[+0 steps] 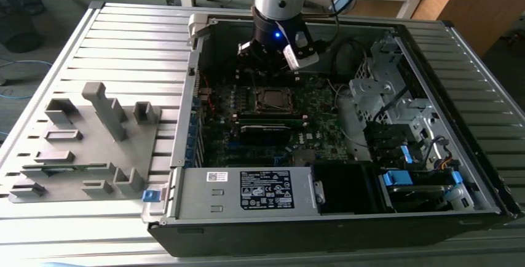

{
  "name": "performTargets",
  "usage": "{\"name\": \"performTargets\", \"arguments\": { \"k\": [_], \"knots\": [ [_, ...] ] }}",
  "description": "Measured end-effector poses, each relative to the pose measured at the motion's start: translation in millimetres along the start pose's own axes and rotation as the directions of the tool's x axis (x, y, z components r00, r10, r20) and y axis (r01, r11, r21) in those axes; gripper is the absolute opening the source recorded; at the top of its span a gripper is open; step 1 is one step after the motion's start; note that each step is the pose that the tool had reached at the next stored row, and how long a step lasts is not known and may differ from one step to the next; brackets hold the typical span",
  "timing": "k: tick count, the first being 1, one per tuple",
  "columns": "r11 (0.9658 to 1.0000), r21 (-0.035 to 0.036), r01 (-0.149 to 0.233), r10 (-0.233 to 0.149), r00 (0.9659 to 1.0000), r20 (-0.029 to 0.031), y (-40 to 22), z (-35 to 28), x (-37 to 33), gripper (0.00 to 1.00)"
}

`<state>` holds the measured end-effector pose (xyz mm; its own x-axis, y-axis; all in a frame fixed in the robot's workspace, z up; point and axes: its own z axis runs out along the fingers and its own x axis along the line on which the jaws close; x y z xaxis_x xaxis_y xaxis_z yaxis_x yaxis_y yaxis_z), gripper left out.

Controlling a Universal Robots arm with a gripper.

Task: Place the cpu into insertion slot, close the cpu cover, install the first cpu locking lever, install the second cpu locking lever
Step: 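Install the first cpu locking lever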

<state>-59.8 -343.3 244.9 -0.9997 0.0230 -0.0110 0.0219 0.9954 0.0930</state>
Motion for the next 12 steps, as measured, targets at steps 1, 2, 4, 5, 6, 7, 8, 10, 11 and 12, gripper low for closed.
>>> {"name": "performTargets", "arguments": {
  "k": [1, 2, 4, 5, 6, 7, 8, 10, 11, 12],
  "knots": [
    [1.0, -0.0019, 0.0, 0.0, 1.0, 0.0, 0.0, 0.0, 0.0, 0.11],
    [1.0, -0.0047, 0.0, 0.0, 1.0, 0.0, 0.0, 0.1, 0.0, 0.11],
    [0.9999, -0.015, 0.0, 0.0, 1.0, -0.0002, 0.0, 0.0, 0.0, 0.11],
    [0.9998, -0.021, 0.0, 0.0, 1.0, -0.0004, 0.0, 0.0, 0.0, 0.11],
    [0.9996, -0.0268, 0.0, 0.0, 1.0, -0.0005, 0.0, 0.1, 0.0, 0.11],
    [0.9995, -0.0326, 0.0, 0.0, 1.0, -0.0006, 0.0, 0.0, 0.0, 0.11],
    [0.9993, -0.0385, -0.001, 0.0, 1.0, -0.0007, 0.0, 0.0, 0.0, 0.11],
    [0.9991, -0.0422, -0.001, 0.001, 1.0, -0.0008, 0.0, 0.1, 0.0, 0.11],
    [0.9991, -0.0423, -0.001, 0.001, 1.0, -0.0008, 0.1, 0.1, 0.0, 0.11],
    [0.9991, -0.0423, 0.0, 0.0, 1.0, -0.0009, -0.1, 0.2, 0.1, 0.11]
  ]
}}
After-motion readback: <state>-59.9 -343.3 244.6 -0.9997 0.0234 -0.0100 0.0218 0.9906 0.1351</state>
